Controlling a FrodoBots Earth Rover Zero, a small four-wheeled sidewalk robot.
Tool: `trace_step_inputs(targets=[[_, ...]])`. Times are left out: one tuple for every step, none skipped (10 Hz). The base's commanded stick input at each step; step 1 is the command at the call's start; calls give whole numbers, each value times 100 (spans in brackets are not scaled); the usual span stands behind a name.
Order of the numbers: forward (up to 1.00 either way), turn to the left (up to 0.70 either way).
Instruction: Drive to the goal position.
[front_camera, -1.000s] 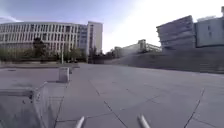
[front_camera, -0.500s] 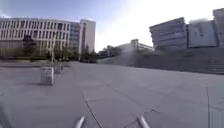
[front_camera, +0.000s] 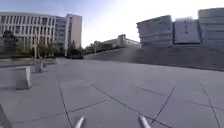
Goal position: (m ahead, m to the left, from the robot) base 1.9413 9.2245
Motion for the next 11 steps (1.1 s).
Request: trace_step_inputs(targets=[[-100,0],[-100,0],[-100,0],[-100,0],[-100,0],[-100,0],[-100,0],[-100,0],[-100,0],[-100,0],[-100,0]])
